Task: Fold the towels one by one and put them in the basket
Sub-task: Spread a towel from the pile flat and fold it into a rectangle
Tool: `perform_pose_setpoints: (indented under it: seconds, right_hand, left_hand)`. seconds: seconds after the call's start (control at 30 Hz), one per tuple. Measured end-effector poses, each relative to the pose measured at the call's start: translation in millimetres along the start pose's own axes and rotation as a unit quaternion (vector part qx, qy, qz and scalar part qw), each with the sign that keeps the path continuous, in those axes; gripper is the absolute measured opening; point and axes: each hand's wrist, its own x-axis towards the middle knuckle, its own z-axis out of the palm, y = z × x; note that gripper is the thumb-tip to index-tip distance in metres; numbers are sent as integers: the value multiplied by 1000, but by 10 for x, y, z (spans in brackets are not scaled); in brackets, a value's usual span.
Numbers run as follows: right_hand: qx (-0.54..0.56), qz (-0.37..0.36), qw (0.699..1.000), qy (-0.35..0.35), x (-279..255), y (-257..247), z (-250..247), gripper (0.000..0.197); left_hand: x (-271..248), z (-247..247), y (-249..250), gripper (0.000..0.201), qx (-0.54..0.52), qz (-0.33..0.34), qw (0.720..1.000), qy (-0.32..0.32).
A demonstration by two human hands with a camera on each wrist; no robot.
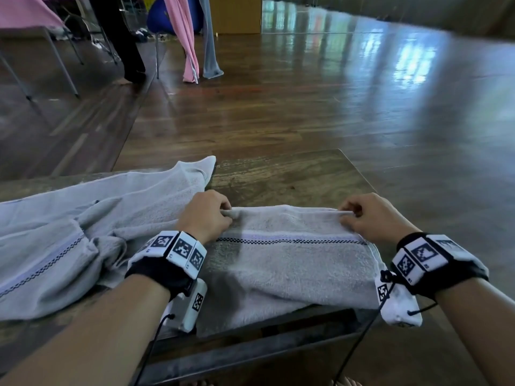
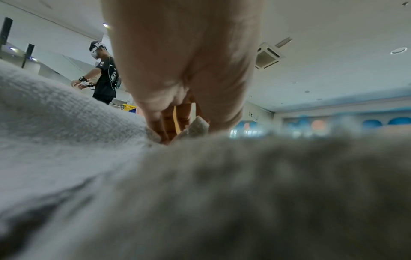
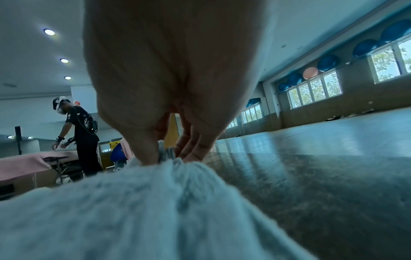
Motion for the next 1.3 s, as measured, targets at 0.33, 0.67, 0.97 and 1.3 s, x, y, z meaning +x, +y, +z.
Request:
perform_pose_setpoints:
  seconds: [0.33,0.67,0.97,1.3]
  right_hand:
    - [40,26,999,15,-61,7,-188,16]
    - [101,54,992,62,-103,100,-230,19]
    - [85,42,988,126,-111,-17,-252,12]
    - [45,-10,987,153,-324,-199,-447,9]
  left_hand:
    - [5,-15,89,9,-125,-14,991,-46]
    - [40,-139,-33,5,-136,-30,989,43]
    - [12,-288,-49,14,-139,-50,986,81]
    - [-186,-612,-43,22,-207,-46,974,83]
